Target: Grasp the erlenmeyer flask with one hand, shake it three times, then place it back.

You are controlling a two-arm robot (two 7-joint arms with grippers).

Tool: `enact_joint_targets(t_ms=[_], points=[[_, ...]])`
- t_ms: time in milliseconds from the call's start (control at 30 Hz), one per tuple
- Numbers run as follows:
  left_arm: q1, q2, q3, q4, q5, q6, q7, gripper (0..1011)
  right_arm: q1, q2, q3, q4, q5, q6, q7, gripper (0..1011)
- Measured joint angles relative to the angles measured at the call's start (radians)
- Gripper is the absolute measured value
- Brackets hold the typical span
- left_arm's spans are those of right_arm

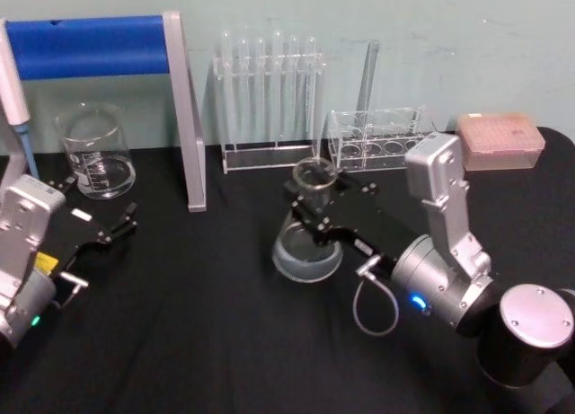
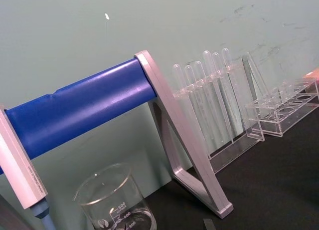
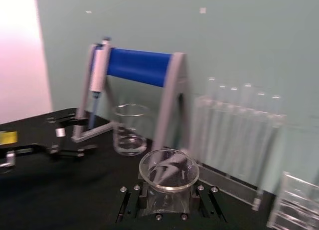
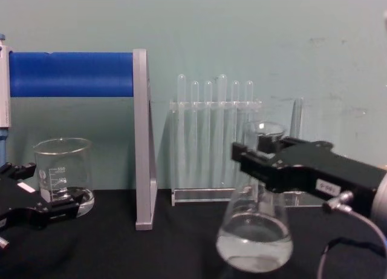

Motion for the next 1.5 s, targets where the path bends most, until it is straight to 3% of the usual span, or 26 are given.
enact_joint_targets(t_ms=[233, 467, 633, 933, 1233, 1500], points=[[0.000, 0.000, 0.000, 0.000, 0.000, 0.000, 0.000, 1001, -0.002, 0.024, -0.055, -0.022, 0.022, 0.000, 0.050, 449], [0.000, 0.000, 0.000, 0.000, 0.000, 0.000, 0.000, 1001, 0.004, 0.043, -0.084, -0.027, 0.049, -0.012, 0.083, 449], [0.000, 0.000, 0.000, 0.000, 0.000, 0.000, 0.000, 1001, 0.014, 0.049, -0.085, -0.020, 0.061, -0.018, 0.079, 449], [0.000, 0.000, 0.000, 0.000, 0.000, 0.000, 0.000, 1001, 0.029, 0.061, -0.039, 0.006, 0.064, -0.021, 0.022, 449], [0.000, 0.000, 0.000, 0.000, 0.000, 0.000, 0.000, 1001, 0.034, 0.067, 0.039, 0.031, 0.062, -0.030, -0.040, 449], [0.000, 0.000, 0.000, 0.000, 0.000, 0.000, 0.000, 1001, 0.033, 0.060, 0.087, 0.046, 0.052, -0.034, -0.075, 449]])
